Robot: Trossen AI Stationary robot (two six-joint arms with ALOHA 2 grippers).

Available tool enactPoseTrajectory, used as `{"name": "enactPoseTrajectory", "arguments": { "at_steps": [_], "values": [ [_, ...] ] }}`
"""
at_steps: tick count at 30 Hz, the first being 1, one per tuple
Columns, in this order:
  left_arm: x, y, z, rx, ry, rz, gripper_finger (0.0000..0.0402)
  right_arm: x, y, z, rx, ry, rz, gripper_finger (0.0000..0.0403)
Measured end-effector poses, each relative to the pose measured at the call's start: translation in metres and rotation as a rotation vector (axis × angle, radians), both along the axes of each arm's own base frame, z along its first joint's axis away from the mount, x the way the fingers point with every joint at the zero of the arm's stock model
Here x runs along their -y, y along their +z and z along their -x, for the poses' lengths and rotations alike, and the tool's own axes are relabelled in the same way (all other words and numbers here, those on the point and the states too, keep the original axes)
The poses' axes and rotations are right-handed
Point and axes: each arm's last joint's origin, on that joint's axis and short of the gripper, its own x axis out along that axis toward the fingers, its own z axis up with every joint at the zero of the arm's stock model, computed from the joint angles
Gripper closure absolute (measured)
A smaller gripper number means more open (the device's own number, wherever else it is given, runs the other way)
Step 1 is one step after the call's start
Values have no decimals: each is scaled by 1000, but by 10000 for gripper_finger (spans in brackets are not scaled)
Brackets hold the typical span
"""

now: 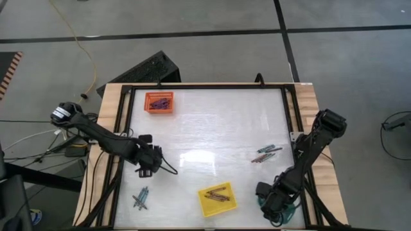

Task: Sort crayons
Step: Put the blue crayon into the green bin

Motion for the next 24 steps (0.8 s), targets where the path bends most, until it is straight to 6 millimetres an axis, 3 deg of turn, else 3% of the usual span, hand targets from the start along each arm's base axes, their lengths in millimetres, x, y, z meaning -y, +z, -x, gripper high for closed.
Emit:
{"name": "enactPoseTrajectory", "arguments": {
  "at_steps": [12, 24],
  "values": [
    [-37, -24, 21, 157, 238, 121, 258, 1, 0, 0, 1, 5, 8, 350],
    [-43, -36, 18, 189, 249, 182, 257, 2, 0, 0, 25, 20, 29, 350]
  ]
}}
